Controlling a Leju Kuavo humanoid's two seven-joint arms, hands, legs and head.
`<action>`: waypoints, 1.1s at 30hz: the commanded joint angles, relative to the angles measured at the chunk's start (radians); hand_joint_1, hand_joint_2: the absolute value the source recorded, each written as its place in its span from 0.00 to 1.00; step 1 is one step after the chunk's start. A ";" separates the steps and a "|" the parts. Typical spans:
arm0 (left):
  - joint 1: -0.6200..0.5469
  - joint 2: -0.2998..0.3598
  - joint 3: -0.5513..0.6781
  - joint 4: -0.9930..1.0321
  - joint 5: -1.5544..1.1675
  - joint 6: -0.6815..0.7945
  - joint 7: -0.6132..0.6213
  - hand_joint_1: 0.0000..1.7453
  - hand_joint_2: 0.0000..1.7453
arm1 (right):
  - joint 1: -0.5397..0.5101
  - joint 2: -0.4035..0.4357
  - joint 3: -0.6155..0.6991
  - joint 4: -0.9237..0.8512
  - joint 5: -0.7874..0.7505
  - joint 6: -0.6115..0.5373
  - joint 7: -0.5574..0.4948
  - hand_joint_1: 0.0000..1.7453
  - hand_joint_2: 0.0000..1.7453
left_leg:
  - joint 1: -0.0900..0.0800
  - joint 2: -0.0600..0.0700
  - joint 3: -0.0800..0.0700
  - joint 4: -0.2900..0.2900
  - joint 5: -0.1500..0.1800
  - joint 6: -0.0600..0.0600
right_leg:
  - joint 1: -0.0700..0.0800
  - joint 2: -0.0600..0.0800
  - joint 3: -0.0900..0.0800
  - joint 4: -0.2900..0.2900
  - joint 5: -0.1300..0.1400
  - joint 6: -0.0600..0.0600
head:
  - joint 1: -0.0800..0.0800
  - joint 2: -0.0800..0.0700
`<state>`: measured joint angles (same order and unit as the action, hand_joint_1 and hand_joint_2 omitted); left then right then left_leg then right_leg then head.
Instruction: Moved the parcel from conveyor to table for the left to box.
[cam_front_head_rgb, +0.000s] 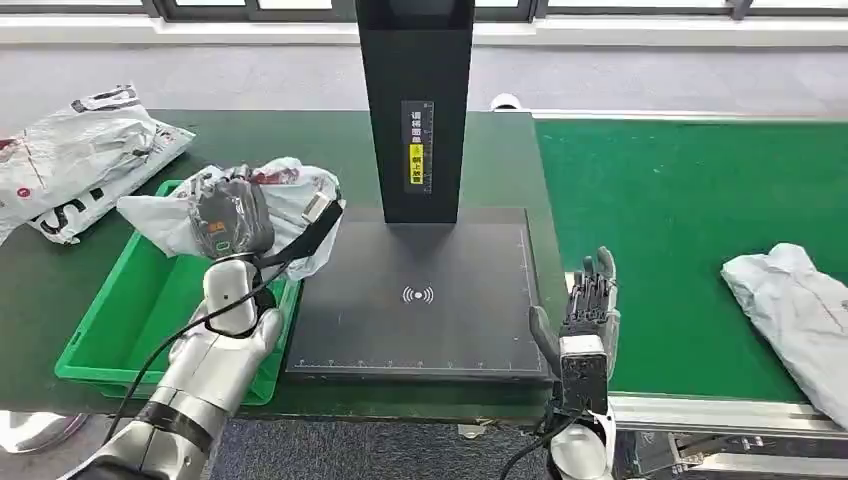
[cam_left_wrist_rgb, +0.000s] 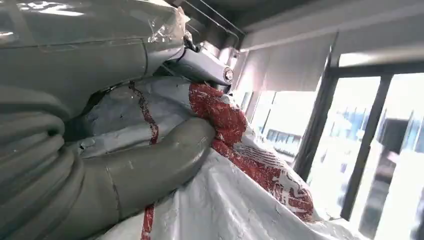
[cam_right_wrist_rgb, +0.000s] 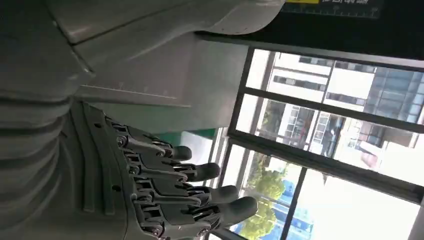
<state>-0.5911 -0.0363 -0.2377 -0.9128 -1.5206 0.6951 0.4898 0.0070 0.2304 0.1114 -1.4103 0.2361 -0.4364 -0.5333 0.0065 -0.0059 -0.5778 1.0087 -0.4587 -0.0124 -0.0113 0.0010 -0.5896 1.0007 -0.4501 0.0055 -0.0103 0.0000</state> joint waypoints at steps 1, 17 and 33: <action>-0.084 0.040 0.023 0.351 -0.050 -0.009 0.001 1.00 1.00 | -0.023 0.011 -0.054 0.020 0.009 0.011 0.013 0.00 1.00 | 0.000 0.003 0.003 -0.003 0.001 0.000 | 0.000 0.003 0.002 -0.003 0.002 0.000 | 0.000 0.000; -0.138 -0.056 0.311 0.375 0.236 -0.009 -0.370 0.00 0.00 | 0.004 0.014 -0.090 -0.017 0.078 0.042 0.052 0.00 1.00 | 0.001 -0.003 -0.001 0.001 0.001 0.000 | 0.001 -0.003 0.001 -0.001 0.001 0.000 | 0.000 0.000; -0.053 -0.174 0.660 0.045 0.496 0.003 -0.823 0.00 0.00 | -0.063 -0.017 -0.051 0.102 0.068 -0.002 0.053 0.00 1.00 | 0.000 0.002 0.001 -0.001 0.000 0.000 | 0.001 0.002 0.001 -0.003 0.002 0.000 | 0.000 0.000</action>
<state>-0.6440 -0.1427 0.2160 -0.7813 -1.0612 0.6989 -0.2786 0.0098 0.2392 0.0877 -1.4236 0.3128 -0.4364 -0.4841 0.0061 -0.0059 -0.5786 1.0092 -0.4588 -0.0125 -0.0114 0.0015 -0.5902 1.0001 -0.4492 0.0056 -0.0103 0.0000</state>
